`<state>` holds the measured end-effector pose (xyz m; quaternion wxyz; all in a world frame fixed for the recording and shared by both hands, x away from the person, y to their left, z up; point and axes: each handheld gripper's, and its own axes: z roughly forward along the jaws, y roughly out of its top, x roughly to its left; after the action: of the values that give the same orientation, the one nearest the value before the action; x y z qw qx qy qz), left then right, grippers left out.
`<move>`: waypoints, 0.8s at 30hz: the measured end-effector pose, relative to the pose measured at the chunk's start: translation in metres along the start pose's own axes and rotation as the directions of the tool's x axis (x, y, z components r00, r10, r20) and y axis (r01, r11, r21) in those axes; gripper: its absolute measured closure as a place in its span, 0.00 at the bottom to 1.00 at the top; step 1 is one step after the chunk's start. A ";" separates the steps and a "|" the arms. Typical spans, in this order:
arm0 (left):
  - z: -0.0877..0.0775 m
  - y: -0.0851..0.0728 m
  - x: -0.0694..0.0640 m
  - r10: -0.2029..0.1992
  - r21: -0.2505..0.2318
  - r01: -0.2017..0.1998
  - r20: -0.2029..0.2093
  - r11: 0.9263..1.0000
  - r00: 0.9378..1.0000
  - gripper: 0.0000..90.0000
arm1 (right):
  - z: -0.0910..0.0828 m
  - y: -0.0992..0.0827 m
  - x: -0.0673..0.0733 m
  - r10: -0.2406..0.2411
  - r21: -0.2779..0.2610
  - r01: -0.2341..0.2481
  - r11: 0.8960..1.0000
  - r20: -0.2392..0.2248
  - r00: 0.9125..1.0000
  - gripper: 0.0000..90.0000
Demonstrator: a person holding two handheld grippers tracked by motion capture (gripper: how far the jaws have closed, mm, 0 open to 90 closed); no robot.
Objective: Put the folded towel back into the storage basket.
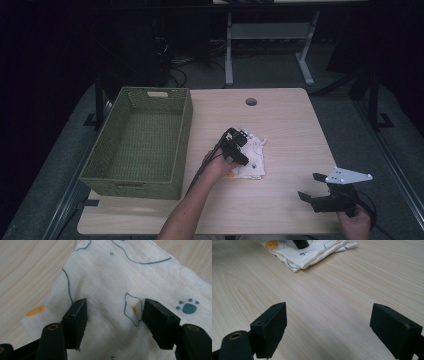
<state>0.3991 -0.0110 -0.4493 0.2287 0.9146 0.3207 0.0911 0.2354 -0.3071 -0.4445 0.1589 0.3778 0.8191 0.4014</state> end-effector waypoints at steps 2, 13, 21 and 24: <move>0.000 0.000 0.002 -0.002 -0.004 0.002 0.003 1.000 1.000 0.47 | 0.000 0.000 0.001 0.003 0.001 -0.003 1.000 0.001 1.000 0.15; -0.001 0.002 0.000 0.035 -0.012 -0.035 0.005 0.999 0.999 0.85 | 0.000 0.001 0.002 -0.001 -0.005 0.001 1.000 0.000 1.000 0.15; -0.002 0.002 -0.007 0.067 -0.006 -0.068 -0.018 0.998 0.998 0.91 | 0.000 0.001 0.002 -0.009 -0.004 0.009 1.000 0.002 1.000 0.15; -0.004 0.002 -0.005 0.060 0.002 -0.060 0.007 0.998 0.998 0.91 | -0.001 0.001 0.001 -0.003 -0.011 0.003 1.000 0.003 1.000 0.15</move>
<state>0.3954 -0.0144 -0.4451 0.2257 0.9245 0.2922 0.0945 0.2345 -0.3066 -0.4432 0.1630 0.3762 0.8173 0.4049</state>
